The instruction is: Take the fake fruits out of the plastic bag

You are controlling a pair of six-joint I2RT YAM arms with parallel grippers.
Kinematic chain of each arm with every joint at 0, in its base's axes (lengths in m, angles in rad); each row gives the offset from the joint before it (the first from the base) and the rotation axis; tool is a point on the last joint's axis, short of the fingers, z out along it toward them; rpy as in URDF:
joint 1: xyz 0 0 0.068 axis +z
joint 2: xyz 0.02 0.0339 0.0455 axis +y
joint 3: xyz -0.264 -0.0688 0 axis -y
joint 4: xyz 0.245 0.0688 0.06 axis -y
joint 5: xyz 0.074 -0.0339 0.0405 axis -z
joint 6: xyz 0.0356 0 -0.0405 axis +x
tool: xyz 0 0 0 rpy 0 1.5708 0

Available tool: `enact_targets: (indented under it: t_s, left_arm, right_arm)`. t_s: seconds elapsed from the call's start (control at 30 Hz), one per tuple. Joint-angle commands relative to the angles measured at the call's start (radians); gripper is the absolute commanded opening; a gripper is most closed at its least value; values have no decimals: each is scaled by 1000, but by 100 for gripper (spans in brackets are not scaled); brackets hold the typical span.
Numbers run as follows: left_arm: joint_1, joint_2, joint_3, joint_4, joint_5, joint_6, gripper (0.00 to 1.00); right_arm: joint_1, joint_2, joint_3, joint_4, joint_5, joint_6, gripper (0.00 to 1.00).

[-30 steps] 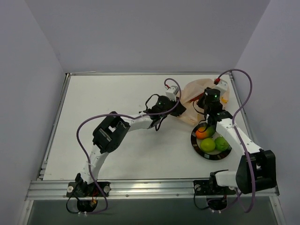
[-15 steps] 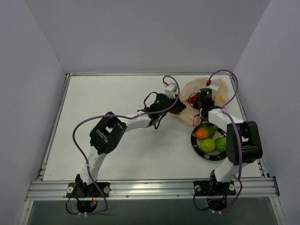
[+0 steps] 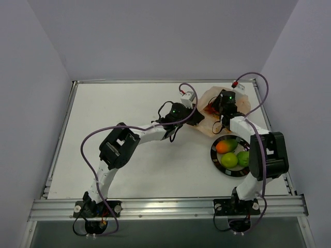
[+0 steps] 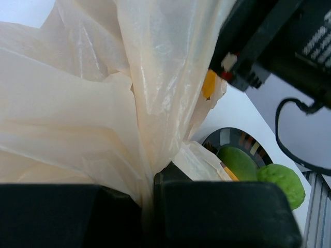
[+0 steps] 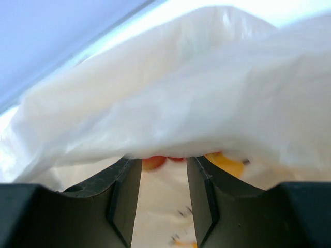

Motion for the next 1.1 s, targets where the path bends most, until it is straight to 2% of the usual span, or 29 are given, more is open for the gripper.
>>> enact_targets:
  t_s: [0.0, 0.2, 0.3, 0.33, 0.37, 0.5, 0.53, 0.63, 0.83, 0.9, 0.93, 1.0, 1.03, 1.07]
  left_arm:
    - [8, -26, 22, 35, 3, 11, 2]
    - [8, -21, 19, 38, 9, 8, 2]
    - [8, -27, 17, 37, 9, 14, 2]
    - [8, -27, 17, 35, 9, 15, 2]
    - [9, -27, 17, 33, 9, 17, 2]
    - [9, -30, 16, 35, 10, 17, 2]
    - [8, -30, 14, 35, 10, 17, 2]
    - [9, -29, 16, 37, 12, 16, 3]
    - [11, -26, 23, 26, 10, 20, 2]
    - [12, -23, 27, 24, 11, 20, 2]
    - [12, -21, 28, 21, 10, 20, 2]
    - [12, -18, 34, 18, 10, 20, 2]
    - [12, -16, 37, 17, 9, 20, 2]
    - [14, -16, 40, 15, 9, 20, 2]
  right_arm:
    - [-5, 78, 39, 73, 70, 64, 36]
    - [-10, 191, 117, 108, 159, 72, 40]
    - [-14, 227, 160, 104, 204, 60, 46]
    - [-16, 236, 168, 101, 210, 57, 52]
    - [-17, 253, 183, 99, 219, 54, 52]
    - [-21, 299, 220, 78, 248, 40, 66]
    - [-22, 310, 226, 78, 249, 38, 73]
    - [-31, 368, 275, 49, 224, 46, 83]
    - [-39, 445, 318, 52, 128, 69, 89]
    - [-39, 440, 314, 70, 100, 66, 85]
    - [-39, 432, 312, 76, 83, 55, 70]
    - [-39, 385, 277, 104, 60, 51, 52]
    - [-39, 361, 256, 123, 49, 46, 27]
    - [-40, 315, 220, 145, 29, 29, 21]
